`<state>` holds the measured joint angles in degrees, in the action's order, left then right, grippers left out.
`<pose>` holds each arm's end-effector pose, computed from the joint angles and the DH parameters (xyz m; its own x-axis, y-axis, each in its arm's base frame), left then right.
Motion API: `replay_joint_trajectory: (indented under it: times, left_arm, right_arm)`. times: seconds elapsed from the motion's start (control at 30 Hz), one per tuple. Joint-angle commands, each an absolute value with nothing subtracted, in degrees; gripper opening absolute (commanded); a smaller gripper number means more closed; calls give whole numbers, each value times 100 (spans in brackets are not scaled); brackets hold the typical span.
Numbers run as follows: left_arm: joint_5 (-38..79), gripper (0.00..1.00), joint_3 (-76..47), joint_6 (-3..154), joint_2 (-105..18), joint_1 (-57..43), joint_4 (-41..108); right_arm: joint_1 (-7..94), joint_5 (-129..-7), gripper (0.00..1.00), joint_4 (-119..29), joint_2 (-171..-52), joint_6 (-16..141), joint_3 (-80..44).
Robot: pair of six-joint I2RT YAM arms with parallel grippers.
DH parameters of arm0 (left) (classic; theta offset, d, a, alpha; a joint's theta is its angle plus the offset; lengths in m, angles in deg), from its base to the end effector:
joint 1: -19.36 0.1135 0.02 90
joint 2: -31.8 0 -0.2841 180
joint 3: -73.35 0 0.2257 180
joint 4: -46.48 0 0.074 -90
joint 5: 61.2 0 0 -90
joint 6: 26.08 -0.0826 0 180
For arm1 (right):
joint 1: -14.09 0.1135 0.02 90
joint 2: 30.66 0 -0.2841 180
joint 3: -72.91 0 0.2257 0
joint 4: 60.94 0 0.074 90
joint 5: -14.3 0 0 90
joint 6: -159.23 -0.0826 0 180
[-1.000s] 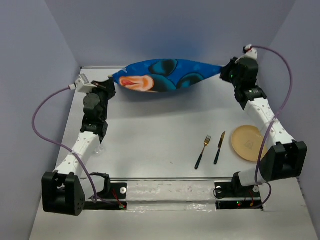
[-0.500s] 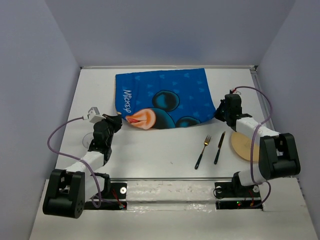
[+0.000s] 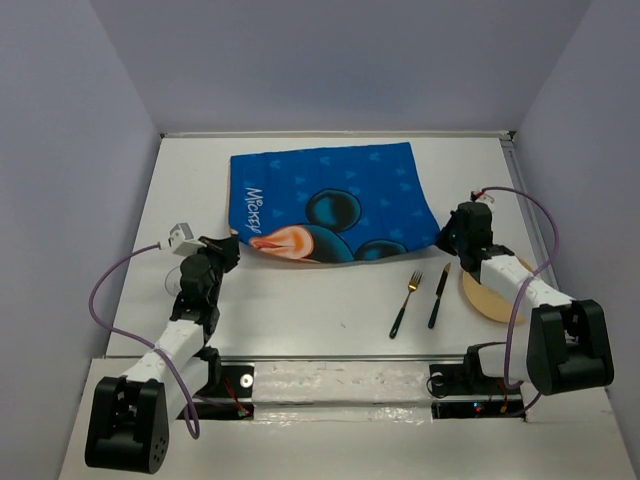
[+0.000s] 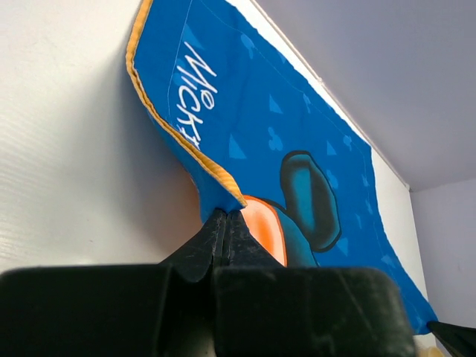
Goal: Set the dinner table for one person
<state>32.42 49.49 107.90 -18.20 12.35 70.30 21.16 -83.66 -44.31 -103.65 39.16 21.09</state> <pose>0.1955 -0.0188 0.2254 -0.0700 -0.6896 -0.7208 0.0147 0.7217 -0.6920 0.2698 0.0219 0.2082 -0.5331 0.4339 -0.7263 0.2933 0.9000 0.3225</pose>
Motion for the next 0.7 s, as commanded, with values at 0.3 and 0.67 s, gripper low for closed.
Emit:
replay_joint_trajectory:
  times: [0.3, 0.67]
  left_arm:
    - [3276, 33, 4950, 10672, -1786, 1294, 7009]
    - [3276, 99, 4353, 10672, -969, 1294, 6297]
  right_arm:
    - [2068, -8255, 0, -4359, -10159, 3557, 2620]
    - [2068, -8369, 58, -4219, -9886, 3653, 2383]
